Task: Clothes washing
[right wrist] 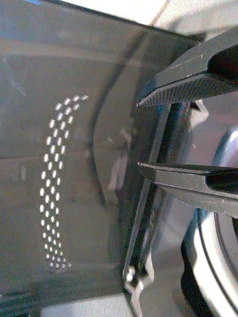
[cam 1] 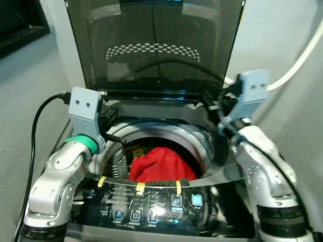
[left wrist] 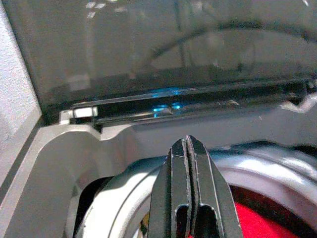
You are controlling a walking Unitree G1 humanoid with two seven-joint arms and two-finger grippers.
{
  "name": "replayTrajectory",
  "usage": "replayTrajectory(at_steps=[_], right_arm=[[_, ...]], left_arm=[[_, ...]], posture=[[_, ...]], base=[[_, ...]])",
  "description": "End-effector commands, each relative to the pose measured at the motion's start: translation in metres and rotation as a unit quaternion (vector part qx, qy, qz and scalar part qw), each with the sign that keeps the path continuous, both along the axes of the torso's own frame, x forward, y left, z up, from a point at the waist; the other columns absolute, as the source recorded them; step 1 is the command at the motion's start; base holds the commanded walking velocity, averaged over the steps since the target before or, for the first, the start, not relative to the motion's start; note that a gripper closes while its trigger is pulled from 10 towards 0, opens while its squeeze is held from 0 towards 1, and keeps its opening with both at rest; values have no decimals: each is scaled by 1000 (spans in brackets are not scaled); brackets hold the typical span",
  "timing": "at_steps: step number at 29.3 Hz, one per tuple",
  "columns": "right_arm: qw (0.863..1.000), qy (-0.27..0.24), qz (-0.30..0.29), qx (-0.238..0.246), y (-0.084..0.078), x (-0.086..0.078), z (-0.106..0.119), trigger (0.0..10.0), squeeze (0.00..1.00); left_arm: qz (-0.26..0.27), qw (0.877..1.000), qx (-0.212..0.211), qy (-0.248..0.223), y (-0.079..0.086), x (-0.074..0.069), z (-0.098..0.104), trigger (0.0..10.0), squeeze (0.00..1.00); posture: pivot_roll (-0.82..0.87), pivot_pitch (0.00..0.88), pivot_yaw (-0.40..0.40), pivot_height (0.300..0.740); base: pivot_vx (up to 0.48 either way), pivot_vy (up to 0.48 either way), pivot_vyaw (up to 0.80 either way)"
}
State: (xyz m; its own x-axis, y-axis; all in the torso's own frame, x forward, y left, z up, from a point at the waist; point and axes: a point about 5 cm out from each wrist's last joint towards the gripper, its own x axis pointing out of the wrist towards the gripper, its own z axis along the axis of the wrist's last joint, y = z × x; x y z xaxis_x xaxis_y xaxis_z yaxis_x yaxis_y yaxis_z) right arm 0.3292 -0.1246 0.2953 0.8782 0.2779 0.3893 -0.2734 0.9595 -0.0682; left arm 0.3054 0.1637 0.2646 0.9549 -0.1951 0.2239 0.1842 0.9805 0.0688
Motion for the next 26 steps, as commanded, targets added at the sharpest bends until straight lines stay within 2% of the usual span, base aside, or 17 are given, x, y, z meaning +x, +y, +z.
replayTrajectory(at_steps=[1, 10, 12, 14, 15, 17, 18, 26], right_arm=[[1000, -4, -2, -1, 2, 2, -3, 10000, 0], [1000, 0, 4, 8, 9, 8, -6, 10000, 0], [999, 18, 9, 36, 12, 9, -11, 10000, 0], [999, 18, 9, 36, 12, 9, -11, 10000, 0], [998, 27, 11, 54, 12, 8, -13, 10000, 0], [998, 27, 11, 54, 12, 8, -13, 10000, 0], [997, 35, 11, 69, 13, 8, -16, 10000, 0], [995, 59, 13, 81, 17, 8, -28, 10000, 0]], left_arm=[[13, 1000, 8, -2, -1, -3, -4, 10000, 0], [22, 1000, 9, -2, -2, -2, -8, 10000, 0], [23, 1000, 6, 0, -2, -2, -9, 10000, 0], [23, 1000, 6, 0, -2, -2, -9, 10000, 0], [22, 1000, 6, -1, -2, -2, -9, 10000, 0], [22, 1000, 6, -1, -2, -2, -9, 10000, 0], [21, 1000, 7, -2, -2, -1, -8, 10000, 0], [15, 1000, 2, -9, -3, 1, -4, 10000, 0]], posture=[[36, 27, -10, 740], [34, 31, -12, 740], [35, 32, -9, 740], [35, 32, -9, 740], [36, 30, -7, 740], [36, 30, -7, 740], [38, 28, 2, 740], [38, 22, 4, 740]], base=[[0, 0, 0], [0, 0, 0], [0, 0, 0], [0, 0, 0], [0, 0, 0], [0, 0, 0], [0, 0, 0], [0, 0, 0]])
